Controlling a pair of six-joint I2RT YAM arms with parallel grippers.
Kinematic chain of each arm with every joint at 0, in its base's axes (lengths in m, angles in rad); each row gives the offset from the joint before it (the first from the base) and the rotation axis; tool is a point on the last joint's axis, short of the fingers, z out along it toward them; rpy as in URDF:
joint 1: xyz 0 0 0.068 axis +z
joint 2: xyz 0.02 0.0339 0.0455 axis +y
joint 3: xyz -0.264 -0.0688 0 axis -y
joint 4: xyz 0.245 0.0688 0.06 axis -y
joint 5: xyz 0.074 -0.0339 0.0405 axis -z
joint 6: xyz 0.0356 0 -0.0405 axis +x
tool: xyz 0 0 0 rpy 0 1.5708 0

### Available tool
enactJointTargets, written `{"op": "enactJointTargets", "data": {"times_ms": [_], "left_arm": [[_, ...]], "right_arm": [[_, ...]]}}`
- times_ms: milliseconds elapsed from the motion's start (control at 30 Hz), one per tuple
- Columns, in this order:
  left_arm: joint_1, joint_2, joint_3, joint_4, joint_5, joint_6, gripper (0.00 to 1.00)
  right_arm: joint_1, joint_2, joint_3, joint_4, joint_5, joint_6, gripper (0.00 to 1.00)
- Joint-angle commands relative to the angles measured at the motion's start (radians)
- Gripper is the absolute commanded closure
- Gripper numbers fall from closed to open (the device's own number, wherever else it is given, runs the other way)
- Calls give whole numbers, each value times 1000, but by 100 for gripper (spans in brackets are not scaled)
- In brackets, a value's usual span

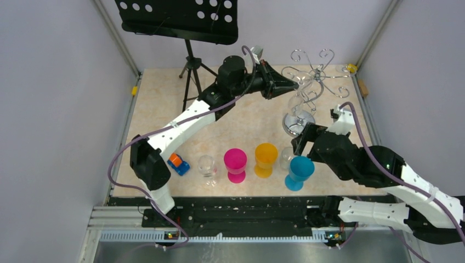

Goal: Place the wine glass upside down on the wine glass rack
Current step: Turn the wine glass upside down at the wine rack.

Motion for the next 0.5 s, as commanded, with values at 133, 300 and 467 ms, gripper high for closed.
{"op": "enactJointTargets", "data": {"times_ms": [133, 300, 467], "left_arm": [[-2, 59, 156, -7, 2, 34, 100], [2, 92, 219, -79, -11, 63, 100], [18, 116, 230, -63, -20, 46, 100]], "right_arm": [[-6, -5, 36, -12, 19, -8, 10], [-6, -64, 8, 41, 7, -12, 11], [-6, -71, -1, 40, 11, -8, 11]]}}
